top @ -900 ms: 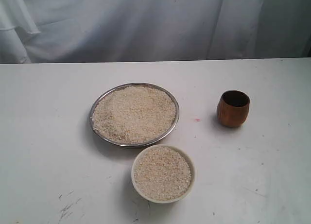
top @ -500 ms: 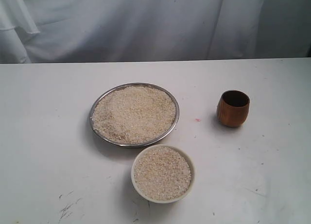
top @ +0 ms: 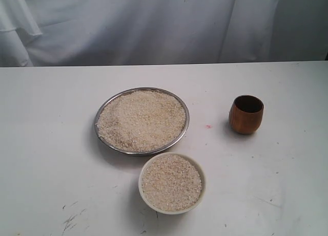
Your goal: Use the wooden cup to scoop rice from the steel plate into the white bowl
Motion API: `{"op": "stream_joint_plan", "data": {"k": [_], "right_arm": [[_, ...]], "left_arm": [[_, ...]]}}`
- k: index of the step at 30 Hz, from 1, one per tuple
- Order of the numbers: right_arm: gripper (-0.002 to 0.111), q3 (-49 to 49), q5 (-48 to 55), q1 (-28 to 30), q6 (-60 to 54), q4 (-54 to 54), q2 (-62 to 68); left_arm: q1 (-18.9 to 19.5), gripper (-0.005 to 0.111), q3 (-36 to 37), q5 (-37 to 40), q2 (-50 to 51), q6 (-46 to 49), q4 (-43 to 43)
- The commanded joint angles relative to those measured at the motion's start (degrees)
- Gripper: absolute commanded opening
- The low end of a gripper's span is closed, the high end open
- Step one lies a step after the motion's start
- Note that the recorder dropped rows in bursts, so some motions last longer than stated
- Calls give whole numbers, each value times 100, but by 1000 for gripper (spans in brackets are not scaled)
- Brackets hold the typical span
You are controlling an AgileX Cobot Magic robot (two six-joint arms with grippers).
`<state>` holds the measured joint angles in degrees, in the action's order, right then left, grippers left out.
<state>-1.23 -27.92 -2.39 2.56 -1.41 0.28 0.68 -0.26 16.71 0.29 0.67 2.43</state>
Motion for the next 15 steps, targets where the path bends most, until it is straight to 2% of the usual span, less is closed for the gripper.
{"op": "stream_joint_plan", "data": {"k": [1,11,15], "right_arm": [[16,-564,-178,9,-286,-420,427],[16,-1807,-465,9,-222,-57,2695],[16,-2143,-1068,9,-195,379,3723]], "left_arm": [[-9,0,26,-36,-29,-18,4],[-9,0,26,-36,-29,-18,4],[-9,0,26,-36,-29,-18,4]]}}
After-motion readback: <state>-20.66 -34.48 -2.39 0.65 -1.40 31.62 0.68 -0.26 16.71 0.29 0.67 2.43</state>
